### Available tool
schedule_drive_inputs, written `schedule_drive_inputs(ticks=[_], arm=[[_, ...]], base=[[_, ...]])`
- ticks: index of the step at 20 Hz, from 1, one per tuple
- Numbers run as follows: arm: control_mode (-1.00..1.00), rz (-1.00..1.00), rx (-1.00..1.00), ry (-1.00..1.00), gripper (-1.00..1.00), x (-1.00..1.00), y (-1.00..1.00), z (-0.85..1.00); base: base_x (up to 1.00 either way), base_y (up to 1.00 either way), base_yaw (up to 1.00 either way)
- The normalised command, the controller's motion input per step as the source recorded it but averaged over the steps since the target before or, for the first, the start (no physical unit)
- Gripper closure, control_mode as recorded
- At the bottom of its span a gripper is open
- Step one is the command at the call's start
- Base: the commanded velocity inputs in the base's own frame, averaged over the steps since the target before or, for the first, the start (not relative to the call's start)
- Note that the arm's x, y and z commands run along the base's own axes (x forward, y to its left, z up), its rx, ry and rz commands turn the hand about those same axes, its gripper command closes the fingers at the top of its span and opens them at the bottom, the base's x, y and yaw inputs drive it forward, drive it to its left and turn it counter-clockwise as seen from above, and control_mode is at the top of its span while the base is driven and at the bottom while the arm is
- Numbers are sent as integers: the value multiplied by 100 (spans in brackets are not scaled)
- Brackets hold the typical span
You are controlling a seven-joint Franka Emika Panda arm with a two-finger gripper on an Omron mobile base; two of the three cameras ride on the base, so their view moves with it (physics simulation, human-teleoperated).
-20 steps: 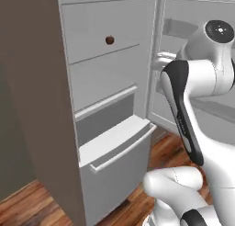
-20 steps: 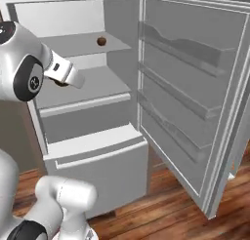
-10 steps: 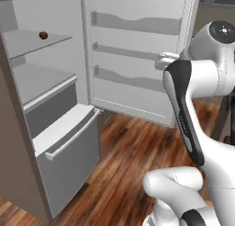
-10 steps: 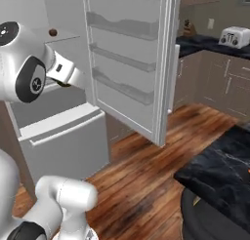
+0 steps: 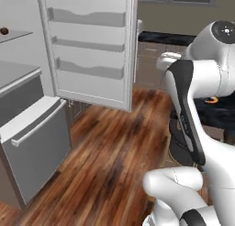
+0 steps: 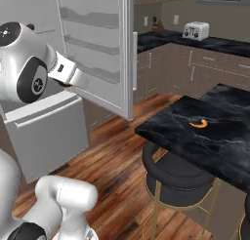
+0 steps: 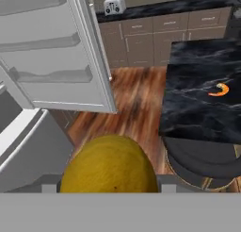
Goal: Open the fridge, remove the apple, lemon, and shrimp, and place them on any counter.
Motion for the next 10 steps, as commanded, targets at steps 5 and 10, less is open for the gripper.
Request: schedule_drive_inputs(ticks=[5, 10], arm=[[100, 0, 0, 0, 100, 0, 0, 0], [100, 0, 0, 0, 100, 0, 0, 0]], base=[[-33, -44, -39], [2, -48, -45]])
